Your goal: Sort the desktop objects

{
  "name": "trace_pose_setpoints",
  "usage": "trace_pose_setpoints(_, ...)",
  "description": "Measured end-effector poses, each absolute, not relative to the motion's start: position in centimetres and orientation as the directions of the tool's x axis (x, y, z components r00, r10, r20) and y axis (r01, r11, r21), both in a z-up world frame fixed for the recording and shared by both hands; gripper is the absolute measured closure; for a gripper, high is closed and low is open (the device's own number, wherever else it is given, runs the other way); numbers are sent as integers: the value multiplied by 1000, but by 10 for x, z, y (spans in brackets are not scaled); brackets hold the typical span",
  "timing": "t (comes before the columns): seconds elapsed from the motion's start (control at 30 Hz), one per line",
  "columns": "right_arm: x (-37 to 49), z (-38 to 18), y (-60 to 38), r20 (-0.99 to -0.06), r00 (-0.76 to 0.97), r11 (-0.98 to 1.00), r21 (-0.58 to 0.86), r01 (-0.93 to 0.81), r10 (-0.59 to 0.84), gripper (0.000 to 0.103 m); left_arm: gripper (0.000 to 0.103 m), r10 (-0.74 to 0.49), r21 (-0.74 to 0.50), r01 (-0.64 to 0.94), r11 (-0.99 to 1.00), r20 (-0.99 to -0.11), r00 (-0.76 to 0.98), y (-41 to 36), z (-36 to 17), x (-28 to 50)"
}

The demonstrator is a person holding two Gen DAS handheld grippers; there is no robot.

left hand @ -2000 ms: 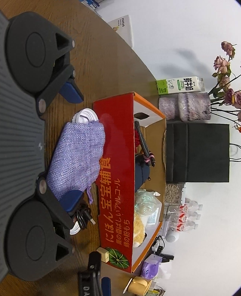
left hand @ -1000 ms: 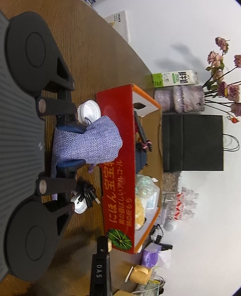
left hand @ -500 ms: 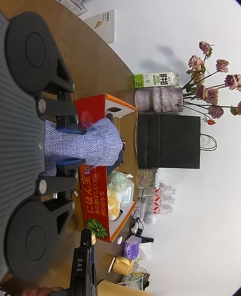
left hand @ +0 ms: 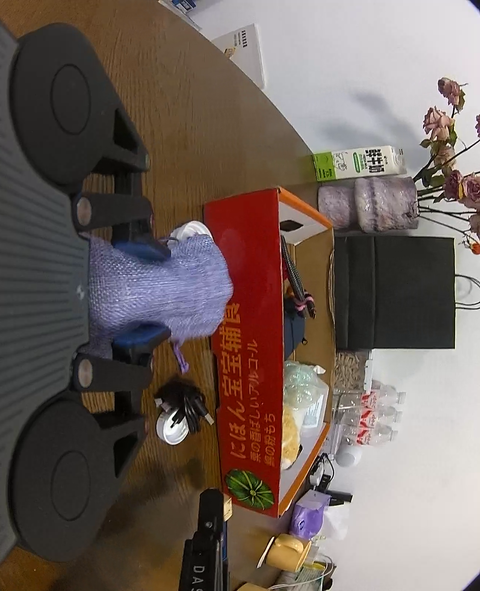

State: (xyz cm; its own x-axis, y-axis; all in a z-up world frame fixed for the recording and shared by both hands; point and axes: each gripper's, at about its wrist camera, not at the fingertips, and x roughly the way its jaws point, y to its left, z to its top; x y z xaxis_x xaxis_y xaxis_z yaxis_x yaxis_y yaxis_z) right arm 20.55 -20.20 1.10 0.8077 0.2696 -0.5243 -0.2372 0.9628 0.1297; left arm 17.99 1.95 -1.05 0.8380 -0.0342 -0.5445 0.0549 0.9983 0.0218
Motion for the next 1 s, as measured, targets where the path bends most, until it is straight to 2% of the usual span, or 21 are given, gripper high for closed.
trace_pose_setpoints(0.03,206,11,-202,-525,807,963,129,-238,270,74,52,-27,25,49,998,-538,843,20,-10,179)
trace_pose_setpoints(0.23,205,10,-200,-528,804,961,129,-244,275,74,54,-20,40,49,998,-546,838,20,-10,181)
trace_pose_setpoints(0.37,204,10,-199,-531,801,960,129,-249,279,74,73,-32,28,58,998,-563,826,19,-15,186)
trace_pose_setpoints(0.47,205,9,-200,-532,799,960,129,-250,280,74,79,-39,23,62,998,-552,833,20,-14,184)
trace_pose_setpoints(0.77,204,11,-201,-528,802,960,128,-250,279,74,79,-69,3,81,997,-494,867,24,7,172)
trace_pose_setpoints(1.0,203,11,-199,-531,798,957,128,-259,286,74,78,-76,2,92,996,-546,834,24,-3,180)
